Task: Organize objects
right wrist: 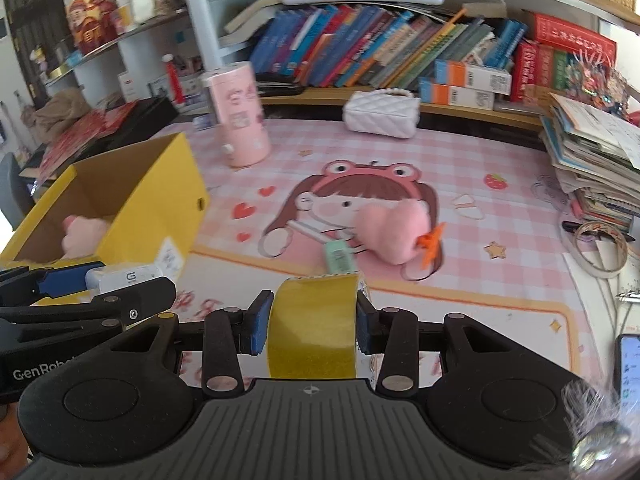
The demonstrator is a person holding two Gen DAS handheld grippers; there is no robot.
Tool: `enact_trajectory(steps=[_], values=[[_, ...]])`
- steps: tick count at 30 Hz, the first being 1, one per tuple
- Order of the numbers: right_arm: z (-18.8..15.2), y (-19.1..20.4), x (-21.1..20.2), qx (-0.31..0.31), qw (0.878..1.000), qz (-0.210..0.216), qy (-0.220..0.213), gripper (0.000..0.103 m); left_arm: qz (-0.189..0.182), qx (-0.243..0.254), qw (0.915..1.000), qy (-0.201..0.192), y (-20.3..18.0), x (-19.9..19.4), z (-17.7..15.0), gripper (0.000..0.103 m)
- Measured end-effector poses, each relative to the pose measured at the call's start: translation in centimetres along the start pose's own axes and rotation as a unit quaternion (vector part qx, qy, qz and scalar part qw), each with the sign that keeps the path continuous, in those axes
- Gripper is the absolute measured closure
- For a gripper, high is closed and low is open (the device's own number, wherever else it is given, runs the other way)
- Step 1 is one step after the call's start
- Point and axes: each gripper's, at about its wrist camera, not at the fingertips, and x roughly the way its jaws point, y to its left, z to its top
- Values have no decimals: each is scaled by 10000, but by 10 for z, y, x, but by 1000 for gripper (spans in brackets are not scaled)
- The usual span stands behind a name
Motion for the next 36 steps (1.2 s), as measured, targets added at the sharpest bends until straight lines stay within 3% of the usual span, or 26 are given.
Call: enact_trajectory(steps=[15, 36], values=[[-42, 97, -22, -175, 9994, 199, 210, 64, 297, -279, 9992, 28, 78, -64, -46, 33], [-102, 190, -38, -58, 9981, 411, 465, 64, 431, -233, 9987, 130, 149, -120, -91, 33]])
